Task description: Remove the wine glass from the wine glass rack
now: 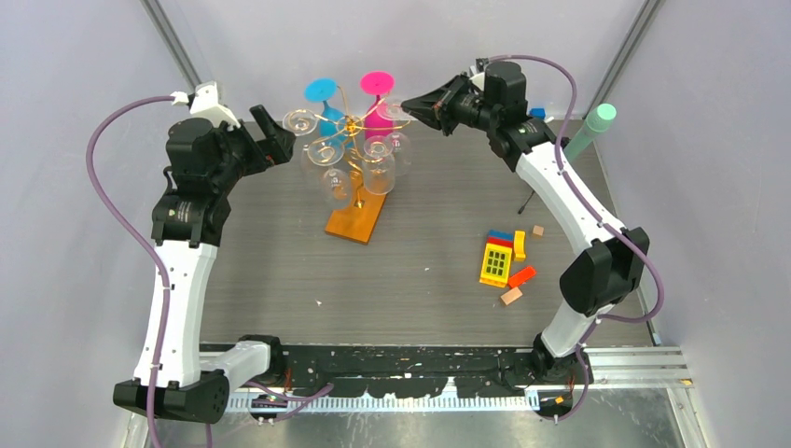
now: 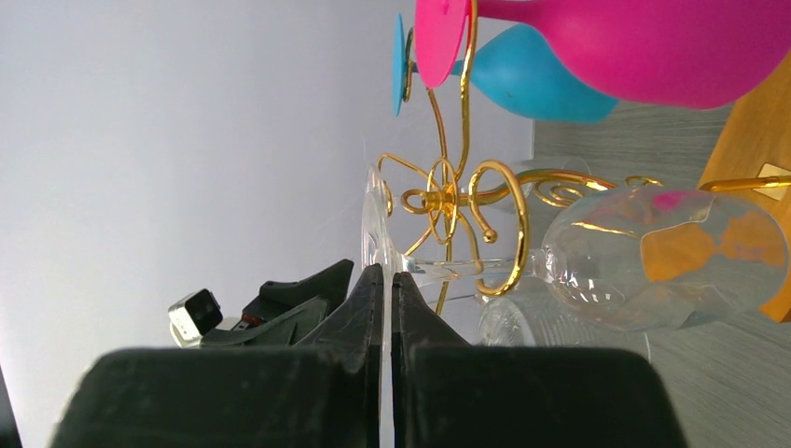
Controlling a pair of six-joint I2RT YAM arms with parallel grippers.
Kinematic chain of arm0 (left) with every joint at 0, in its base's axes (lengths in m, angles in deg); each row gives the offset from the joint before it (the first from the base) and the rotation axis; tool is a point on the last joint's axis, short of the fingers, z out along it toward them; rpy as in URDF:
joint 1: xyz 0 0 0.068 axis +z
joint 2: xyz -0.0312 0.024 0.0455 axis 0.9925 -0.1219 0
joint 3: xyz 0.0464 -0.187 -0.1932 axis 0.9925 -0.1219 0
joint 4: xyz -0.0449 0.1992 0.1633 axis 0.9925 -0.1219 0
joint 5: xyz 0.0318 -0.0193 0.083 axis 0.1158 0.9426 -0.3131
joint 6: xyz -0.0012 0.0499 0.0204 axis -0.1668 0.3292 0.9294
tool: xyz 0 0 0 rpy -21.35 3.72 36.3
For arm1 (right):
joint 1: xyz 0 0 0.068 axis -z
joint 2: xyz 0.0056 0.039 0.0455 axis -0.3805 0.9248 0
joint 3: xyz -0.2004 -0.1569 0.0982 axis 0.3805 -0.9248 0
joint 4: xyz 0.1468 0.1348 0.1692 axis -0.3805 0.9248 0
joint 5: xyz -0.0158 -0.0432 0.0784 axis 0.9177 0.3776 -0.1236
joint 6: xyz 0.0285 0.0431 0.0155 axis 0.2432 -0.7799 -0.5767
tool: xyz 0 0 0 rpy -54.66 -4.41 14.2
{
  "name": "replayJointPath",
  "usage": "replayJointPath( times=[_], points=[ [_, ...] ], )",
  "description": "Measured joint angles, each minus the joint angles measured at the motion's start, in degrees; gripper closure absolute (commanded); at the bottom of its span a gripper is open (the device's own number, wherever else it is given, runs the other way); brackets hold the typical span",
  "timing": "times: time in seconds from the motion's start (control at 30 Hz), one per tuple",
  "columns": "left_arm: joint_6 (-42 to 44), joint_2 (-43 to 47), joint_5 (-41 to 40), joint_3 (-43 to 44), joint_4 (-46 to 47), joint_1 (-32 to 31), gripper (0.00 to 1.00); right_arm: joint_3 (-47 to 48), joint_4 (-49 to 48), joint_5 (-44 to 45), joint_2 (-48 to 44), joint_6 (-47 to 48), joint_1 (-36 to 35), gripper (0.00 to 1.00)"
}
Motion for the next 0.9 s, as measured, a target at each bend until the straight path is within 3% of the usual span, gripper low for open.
replayJointPath(
  times=[0.57, 0.9],
  points=[
    [-0.04, -0.85, 1.84, 1.97, 0.13, 0.0, 0.0, 7.1, -4.72, 1.53, 8.44, 1.77, -1.22, 1.0],
    [0.74, -1.11, 10.86, 2.03, 1.4, -0.5, 0.0, 9.97, -0.2, 9.92, 9.57, 5.6, -1.2, 1.0]
  ],
)
